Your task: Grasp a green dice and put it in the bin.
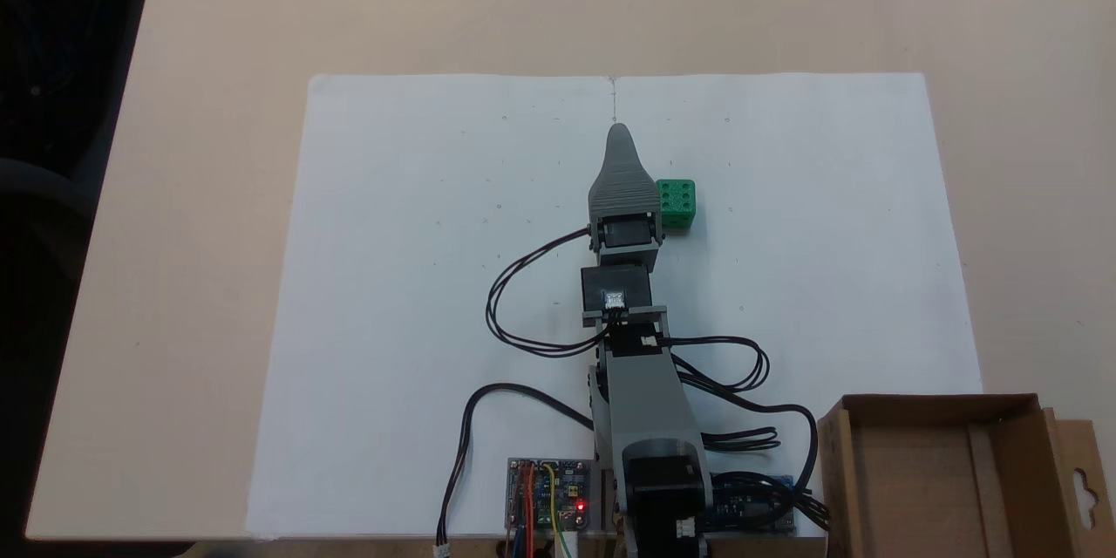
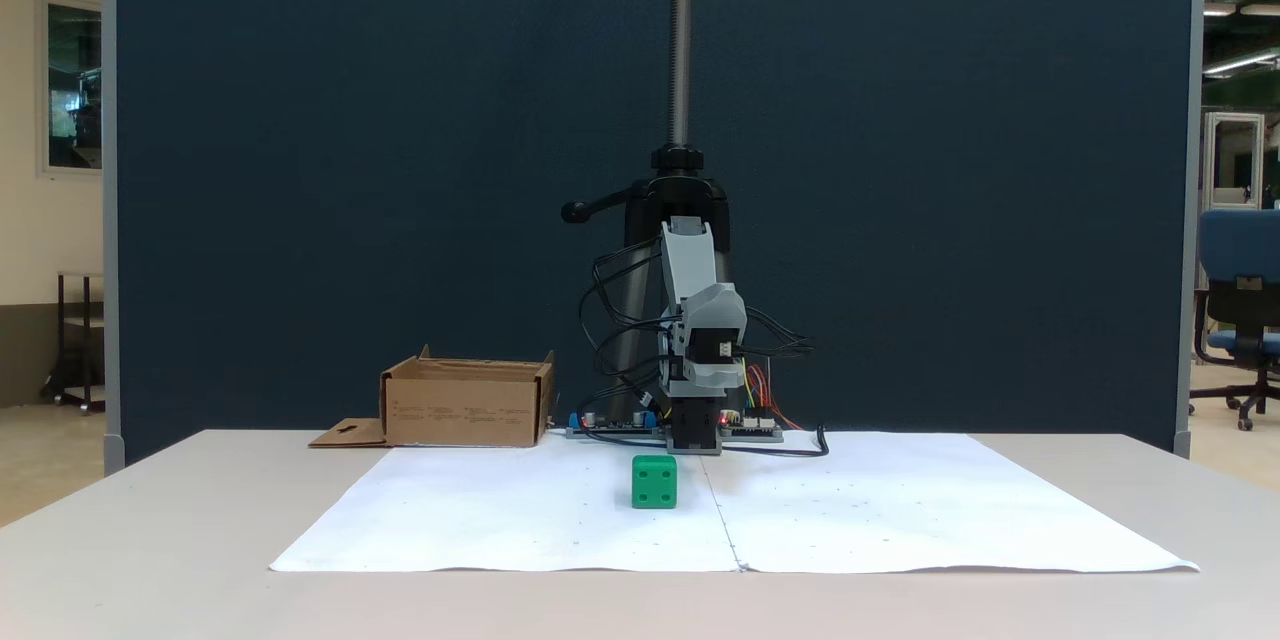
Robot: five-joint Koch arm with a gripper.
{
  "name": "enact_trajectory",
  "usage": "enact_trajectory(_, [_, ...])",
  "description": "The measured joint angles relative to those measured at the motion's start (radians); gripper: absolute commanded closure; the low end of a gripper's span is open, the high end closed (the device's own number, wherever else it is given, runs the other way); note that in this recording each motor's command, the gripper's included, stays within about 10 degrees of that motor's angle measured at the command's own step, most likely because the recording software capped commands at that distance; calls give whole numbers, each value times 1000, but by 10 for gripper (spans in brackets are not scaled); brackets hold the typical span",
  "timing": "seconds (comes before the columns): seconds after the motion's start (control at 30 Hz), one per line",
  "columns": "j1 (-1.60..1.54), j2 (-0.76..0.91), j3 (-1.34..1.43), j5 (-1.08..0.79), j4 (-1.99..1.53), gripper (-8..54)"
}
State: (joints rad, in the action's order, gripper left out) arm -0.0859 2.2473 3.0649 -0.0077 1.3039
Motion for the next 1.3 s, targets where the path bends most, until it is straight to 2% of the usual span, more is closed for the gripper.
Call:
enact_trajectory(1.1, [-71, 0, -3, -2, -91, 40])
enact_trajectory(1.3, [-57, 0, -130, -2, -387, 40])
